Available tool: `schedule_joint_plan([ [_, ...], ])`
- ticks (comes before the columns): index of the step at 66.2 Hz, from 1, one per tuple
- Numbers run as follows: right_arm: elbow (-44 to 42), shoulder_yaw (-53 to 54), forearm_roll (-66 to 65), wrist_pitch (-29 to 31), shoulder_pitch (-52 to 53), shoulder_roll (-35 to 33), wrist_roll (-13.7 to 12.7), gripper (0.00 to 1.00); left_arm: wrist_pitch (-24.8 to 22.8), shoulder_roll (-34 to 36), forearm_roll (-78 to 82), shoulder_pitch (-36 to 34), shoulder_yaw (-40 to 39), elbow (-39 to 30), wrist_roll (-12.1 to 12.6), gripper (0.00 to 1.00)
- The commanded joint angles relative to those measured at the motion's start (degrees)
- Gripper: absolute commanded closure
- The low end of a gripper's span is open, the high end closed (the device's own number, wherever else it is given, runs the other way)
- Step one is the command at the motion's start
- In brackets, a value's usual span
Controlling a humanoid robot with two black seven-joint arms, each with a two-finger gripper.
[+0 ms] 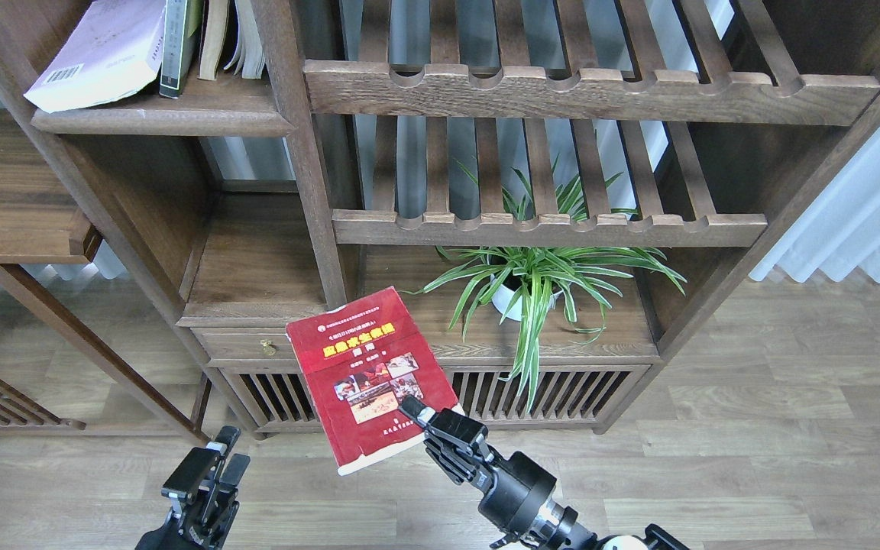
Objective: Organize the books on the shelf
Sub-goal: 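Lower the red book toward the left gripper and grasp it with left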
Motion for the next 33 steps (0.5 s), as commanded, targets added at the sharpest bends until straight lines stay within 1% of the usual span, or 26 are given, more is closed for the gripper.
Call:
schedule_joint_plan([
  [1,-1.0,-0.1,0.0,0.0,-1.1,0.0,-0.2,0.94,0.0,0.1,0.4,-0.6,1.2,-1.0,0.1,0.39],
  [9,-1.0,-2.2,-0.2,0.0,-3.0,0.0,-1.9,0.94,0.0,0.0,0.4,-1.8,3.7,-1.2,0.2,0.39],
  [31,-0.9,-5.4,-1.0,0.0,-5.2,0.0,-2.2,0.94,0.0,0.0,1.0,-2.9,11.5,-0.4,0.4,0.39],
  [32,-0.8,-5.6,-1.2,0.0,-5.3,0.0,-2.1,0.94,0.0,0.1,1.1,-2.8,12.9,0.5,0.4,0.44],
  [33,-0.8,-5.7,-1.2,0.0,-5.3,0.0,-2.1,0.94,0.0,0.1,1.1,-2.8,13.0,0.6,0.4,0.44],
])
